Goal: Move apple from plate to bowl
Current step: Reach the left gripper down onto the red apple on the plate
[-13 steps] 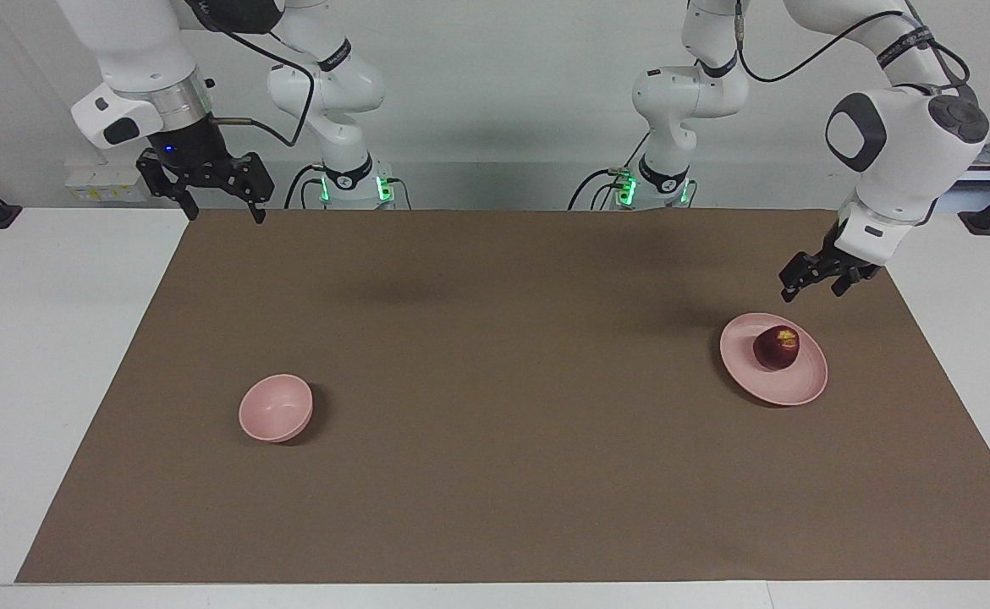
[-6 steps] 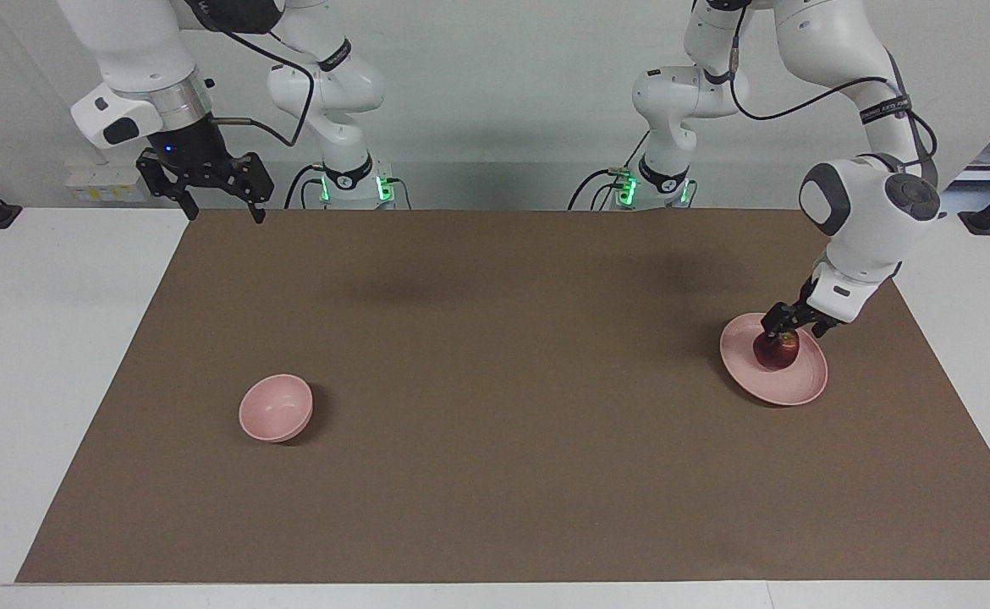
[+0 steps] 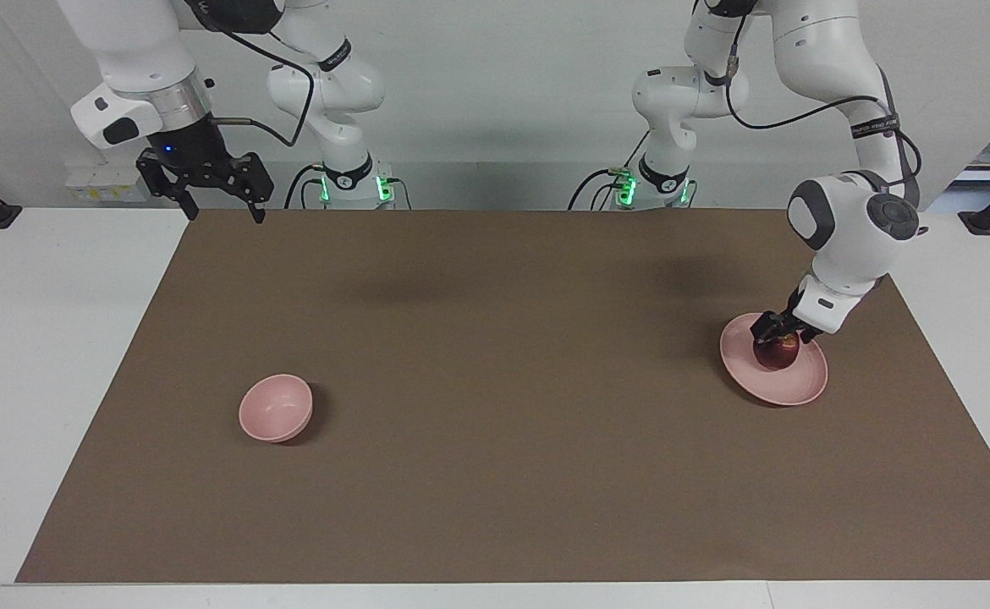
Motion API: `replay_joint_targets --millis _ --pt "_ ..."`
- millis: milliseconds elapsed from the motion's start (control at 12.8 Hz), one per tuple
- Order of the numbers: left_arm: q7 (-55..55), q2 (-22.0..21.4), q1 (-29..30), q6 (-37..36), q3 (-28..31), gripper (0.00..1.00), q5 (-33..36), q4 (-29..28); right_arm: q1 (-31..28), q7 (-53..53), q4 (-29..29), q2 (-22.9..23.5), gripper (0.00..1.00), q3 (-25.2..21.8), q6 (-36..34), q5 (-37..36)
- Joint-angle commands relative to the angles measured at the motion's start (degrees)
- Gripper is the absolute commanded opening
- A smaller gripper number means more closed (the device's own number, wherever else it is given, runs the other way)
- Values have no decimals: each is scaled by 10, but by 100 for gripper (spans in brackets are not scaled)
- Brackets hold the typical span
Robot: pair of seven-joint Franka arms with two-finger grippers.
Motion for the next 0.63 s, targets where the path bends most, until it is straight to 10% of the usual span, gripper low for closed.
replay_joint_targets --millis 0,78,235,548 --pt "8 1 10 44 -5 100 8 -29 -7 -13 -14 -14 100 0 3 9" --pt "5 1 11 44 -5 100 8 -30 -7 -13 -14 -14 100 1 3 9" --pt "12 2 10 38 -4 15 8 -25 -7 -13 -14 -14 100 0 3 9" --pt "2 19 1 -40 -4 0 8 50 -7 -13 -15 -15 100 0 2 9"
